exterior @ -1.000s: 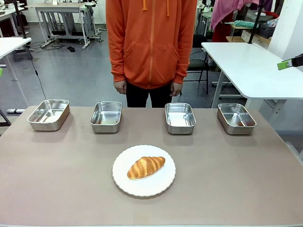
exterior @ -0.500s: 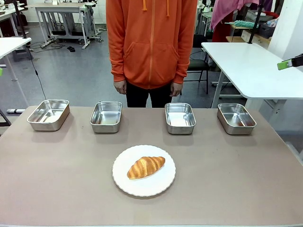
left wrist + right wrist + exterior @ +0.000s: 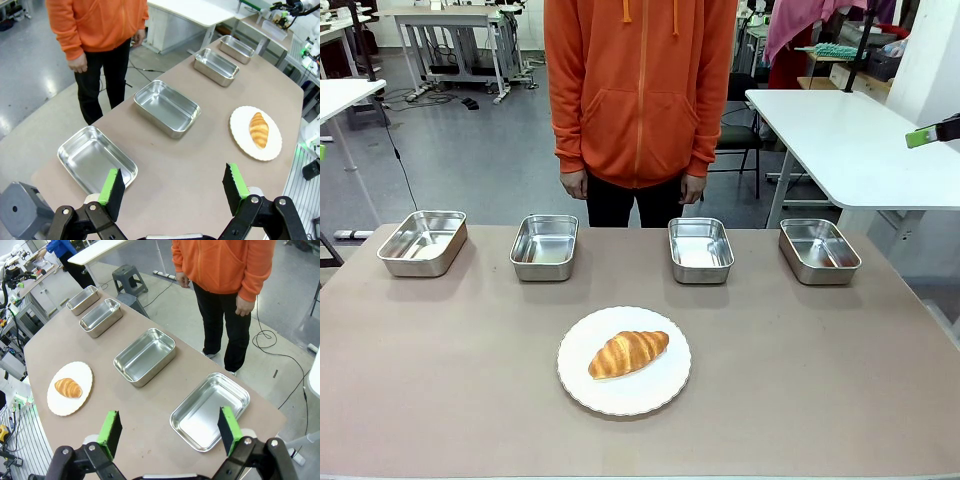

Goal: Place the bread in the container.
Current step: Place the Butter Roll into the Airtight Container indicated by the human.

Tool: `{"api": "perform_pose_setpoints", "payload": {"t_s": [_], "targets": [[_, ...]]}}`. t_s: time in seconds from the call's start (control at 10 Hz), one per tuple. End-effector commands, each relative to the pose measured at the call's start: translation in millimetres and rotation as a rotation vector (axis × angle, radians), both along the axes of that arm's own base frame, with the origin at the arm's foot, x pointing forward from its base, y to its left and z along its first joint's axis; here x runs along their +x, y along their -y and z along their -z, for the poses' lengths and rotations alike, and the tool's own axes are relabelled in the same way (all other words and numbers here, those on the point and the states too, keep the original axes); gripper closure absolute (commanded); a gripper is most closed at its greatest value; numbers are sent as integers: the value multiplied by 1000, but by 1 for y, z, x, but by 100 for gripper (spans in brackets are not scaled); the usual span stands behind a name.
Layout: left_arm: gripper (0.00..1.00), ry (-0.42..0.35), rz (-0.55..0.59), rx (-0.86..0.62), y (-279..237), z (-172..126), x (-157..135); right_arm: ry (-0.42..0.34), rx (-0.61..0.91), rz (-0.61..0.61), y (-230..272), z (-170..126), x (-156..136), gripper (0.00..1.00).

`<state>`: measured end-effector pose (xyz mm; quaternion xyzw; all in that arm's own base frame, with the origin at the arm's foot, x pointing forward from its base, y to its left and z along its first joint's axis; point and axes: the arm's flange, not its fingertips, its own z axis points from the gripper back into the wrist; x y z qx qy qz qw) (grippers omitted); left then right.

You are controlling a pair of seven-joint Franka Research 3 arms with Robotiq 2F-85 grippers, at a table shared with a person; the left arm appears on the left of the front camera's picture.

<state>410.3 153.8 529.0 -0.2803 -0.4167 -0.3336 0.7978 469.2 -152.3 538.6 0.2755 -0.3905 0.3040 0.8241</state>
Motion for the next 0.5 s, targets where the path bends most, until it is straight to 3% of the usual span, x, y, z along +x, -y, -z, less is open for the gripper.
{"api": "perform_pose_setpoints", "payload": {"t_s": [0.0, 0.4], "targets": [[0, 3, -1, -1, -1, 0, -1, 8, -2, 5, -1, -1, 1, 0], [0, 3, -1, -1, -1, 0, -1, 8, -2, 5, -1, -1, 1, 0]]}}
